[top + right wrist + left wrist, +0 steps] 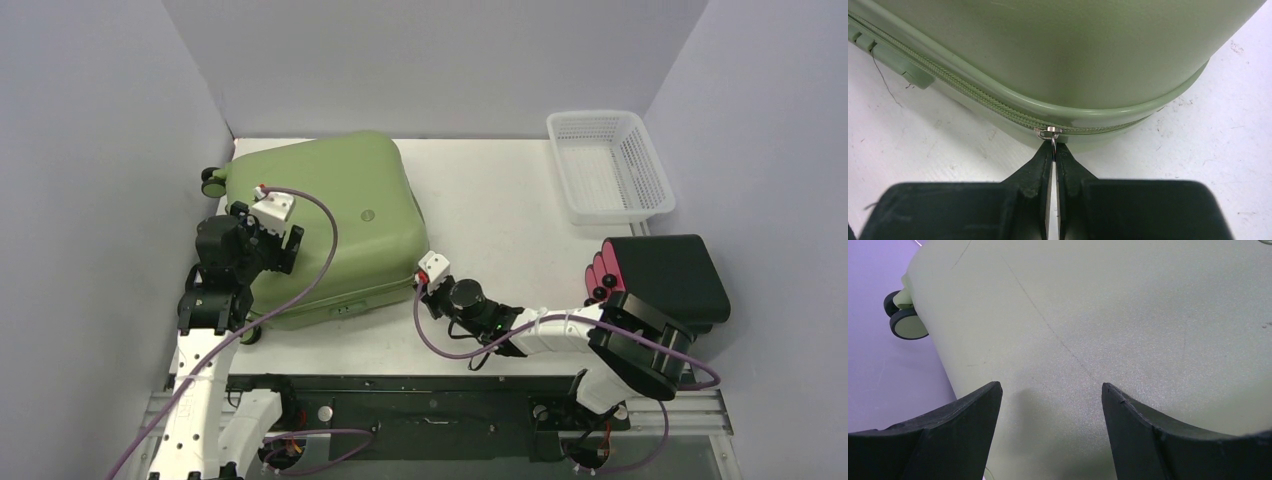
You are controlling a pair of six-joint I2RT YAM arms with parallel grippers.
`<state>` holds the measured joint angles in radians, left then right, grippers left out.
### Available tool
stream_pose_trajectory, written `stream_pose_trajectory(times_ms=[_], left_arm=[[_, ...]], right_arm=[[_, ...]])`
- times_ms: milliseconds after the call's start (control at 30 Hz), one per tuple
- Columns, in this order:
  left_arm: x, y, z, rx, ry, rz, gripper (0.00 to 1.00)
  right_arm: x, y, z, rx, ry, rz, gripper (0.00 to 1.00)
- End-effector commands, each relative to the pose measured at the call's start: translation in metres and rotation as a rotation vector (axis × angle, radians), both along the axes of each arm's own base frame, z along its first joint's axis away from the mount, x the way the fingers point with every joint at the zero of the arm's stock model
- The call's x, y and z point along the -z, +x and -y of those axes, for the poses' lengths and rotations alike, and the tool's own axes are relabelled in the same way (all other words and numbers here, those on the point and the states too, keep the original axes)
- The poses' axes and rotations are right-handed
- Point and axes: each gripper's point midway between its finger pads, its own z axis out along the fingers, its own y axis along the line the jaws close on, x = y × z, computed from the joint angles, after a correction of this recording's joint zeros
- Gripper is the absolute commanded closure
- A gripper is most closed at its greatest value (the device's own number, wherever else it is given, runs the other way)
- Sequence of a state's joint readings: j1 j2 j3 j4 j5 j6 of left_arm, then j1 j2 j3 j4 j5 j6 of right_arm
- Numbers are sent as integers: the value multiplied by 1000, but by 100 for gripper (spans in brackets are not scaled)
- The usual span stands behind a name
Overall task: Open, take out, and arrange the luggage
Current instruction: Unzip the luggage at the center of the board.
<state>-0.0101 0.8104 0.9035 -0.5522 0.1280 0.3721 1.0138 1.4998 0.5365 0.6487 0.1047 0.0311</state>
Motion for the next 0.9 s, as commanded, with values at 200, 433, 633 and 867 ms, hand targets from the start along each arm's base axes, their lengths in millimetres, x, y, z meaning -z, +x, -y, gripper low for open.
stream_pose_trajectory(times_ms=[200,433,633,867], left_arm=[[70,-58,3,55,33,-356,29],[76,-58,3,59,37,-353,29],[59,-57,7,95,44,-346,29],[-16,-13,31,133,-71,-195,9]], right_arm=[[-49,47,36,102,1,105,100],[-37,60,53,14,-69,44,100],[-22,76,48,-95,-138,68,100],[-21,70,46,-191,-117,141,100]])
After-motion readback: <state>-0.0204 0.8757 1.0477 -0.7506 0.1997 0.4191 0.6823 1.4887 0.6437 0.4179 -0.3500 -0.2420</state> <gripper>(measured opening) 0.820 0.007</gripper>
